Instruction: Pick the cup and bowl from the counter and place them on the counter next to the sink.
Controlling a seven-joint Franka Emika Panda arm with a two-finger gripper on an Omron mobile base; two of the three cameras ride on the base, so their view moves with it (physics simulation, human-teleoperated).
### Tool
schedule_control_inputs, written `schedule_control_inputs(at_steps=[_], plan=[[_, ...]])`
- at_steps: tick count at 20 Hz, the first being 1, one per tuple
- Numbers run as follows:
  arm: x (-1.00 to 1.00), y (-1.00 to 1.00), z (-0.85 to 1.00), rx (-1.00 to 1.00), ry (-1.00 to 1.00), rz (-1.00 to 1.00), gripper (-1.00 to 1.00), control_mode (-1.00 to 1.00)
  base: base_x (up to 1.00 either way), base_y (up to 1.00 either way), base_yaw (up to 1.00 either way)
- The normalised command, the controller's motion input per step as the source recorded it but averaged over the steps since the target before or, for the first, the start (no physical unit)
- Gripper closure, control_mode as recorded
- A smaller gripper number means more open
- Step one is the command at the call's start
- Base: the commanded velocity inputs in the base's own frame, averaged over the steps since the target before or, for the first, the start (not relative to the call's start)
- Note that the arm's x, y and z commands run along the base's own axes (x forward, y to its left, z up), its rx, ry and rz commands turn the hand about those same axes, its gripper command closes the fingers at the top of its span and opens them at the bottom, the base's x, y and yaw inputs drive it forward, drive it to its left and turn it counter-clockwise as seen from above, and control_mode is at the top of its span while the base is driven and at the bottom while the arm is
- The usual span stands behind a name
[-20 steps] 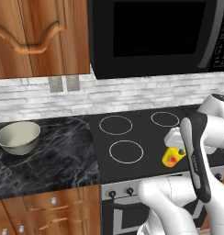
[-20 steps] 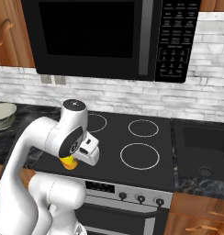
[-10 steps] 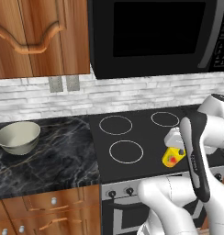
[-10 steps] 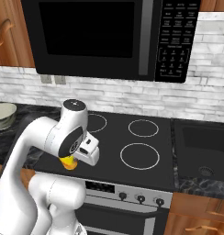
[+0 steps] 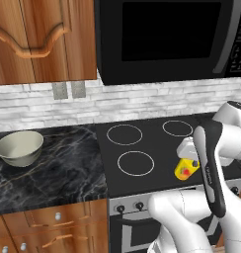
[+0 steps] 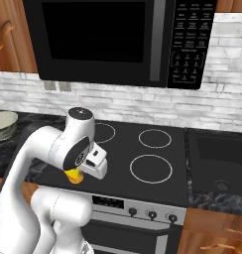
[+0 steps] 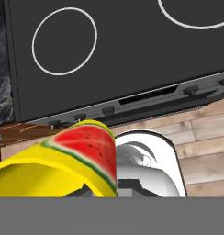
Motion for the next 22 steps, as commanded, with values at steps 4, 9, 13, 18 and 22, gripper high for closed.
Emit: schedule_control_inputs(at_steps=[4, 9, 13, 18, 22], plan=[[0.00, 0.00, 0.00, 0.00, 0.00, 0.00, 1.00, 1.00, 0.00, 0.00, 0.00], [0.00, 0.00, 0.00, 0.00, 0.00, 0.00, 1.00, 1.00, -0.46, 0.00, -0.01], [0.00, 0.00, 0.00, 0.00, 0.00, 0.00, 1.00, 1.00, -0.90, 0.00, -0.01], [0.00, 0.00, 0.00, 0.00, 0.00, 0.00, 1.00, 1.00, -0.11, -0.39, 0.00], [0.00, 0.00, 0.00, 0.00, 0.00, 0.00, 1.00, 1.00, 0.44, -0.99, 0.00]])
